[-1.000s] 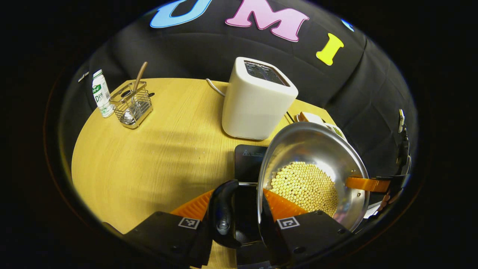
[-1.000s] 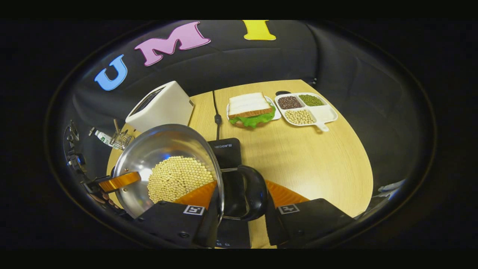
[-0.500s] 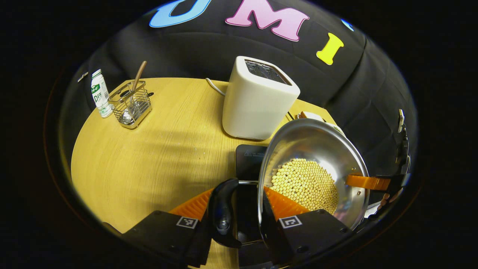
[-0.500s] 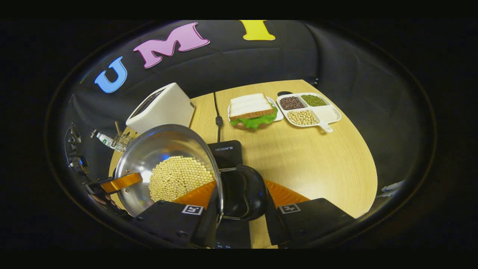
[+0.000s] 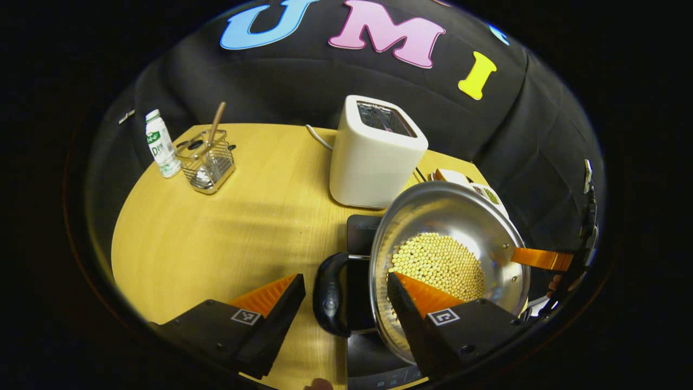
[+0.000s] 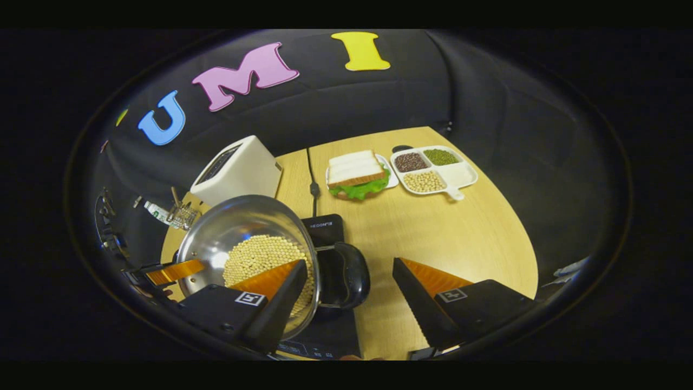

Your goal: First push the handle of the pot to place it horizontally, then grasp the pot with both hands and set it on the induction cooktop.

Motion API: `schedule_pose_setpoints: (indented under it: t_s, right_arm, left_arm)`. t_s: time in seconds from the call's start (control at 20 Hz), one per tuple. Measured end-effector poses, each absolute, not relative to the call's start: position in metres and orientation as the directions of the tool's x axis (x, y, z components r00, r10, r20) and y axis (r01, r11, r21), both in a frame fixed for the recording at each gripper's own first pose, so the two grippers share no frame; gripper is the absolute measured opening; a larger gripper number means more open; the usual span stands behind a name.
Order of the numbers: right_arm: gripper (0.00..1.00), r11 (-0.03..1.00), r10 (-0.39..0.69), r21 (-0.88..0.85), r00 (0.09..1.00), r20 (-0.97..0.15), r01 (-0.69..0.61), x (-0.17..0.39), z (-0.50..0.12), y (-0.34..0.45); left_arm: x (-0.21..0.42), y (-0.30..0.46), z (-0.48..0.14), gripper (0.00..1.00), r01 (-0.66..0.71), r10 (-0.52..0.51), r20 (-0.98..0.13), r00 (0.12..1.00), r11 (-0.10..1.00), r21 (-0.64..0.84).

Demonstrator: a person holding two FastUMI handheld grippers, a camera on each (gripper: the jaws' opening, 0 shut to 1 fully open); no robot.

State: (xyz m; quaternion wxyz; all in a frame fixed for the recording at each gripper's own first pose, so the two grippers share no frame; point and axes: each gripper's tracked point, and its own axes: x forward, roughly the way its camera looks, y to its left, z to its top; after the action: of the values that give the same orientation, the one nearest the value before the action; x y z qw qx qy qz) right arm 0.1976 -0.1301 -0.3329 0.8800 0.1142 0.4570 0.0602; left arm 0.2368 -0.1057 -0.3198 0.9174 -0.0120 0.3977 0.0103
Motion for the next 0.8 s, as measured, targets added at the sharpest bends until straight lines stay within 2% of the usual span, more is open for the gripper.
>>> schedule_pose_setpoints:
  t_s: [0.05, 0.1, 0.15, 0.4, 0.6, 0.8]
  right_arm:
    - [0.99, 0.967, 0.207, 0.254, 0.616, -0.76, -0.012, 0.199, -0.315, -0.135]
    - [0.93, 0.966, 0.211, 0.258, 0.65, -0.73, -0.024, 0.199, -0.297, -0.139]
    - [0.99, 0.965, 0.217, 0.26, 0.687, -0.694, -0.042, 0.197, -0.277, -0.141]
    - [0.99, 0.968, 0.21, 0.223, 0.85, -0.484, -0.113, 0.185, -0.164, -0.157]
    - [0.98, 0.969, 0.164, 0.229, 0.928, -0.334, -0.089, 0.16, -0.096, -0.165]
    - [0.98, 0.965, 0.165, 0.237, 0.965, -0.206, -0.114, 0.122, -0.029, -0.152]
  left_arm:
    - [0.232, -0.104, -0.301, 0.96, -0.038, 0.029, -0.702, 0.712, 0.999, 0.002]
    - [0.227, -0.102, -0.282, 0.96, -0.046, 0.051, -0.669, 0.742, 0.999, 0.025]
    - [0.221, -0.1, -0.26, 0.96, -0.06, 0.075, -0.632, 0.771, 0.997, 0.044]
    - [0.186, -0.101, -0.15, 0.95, -0.107, 0.134, -0.427, 0.894, 0.99, 0.087]
    - [0.154, -0.098, -0.08, 0.95, -0.108, 0.138, -0.28, 0.95, 0.987, 0.12]
    - [0.108, -0.104, -0.022, 0.95, -0.078, 0.106, -0.158, 0.982, 0.982, 0.172]
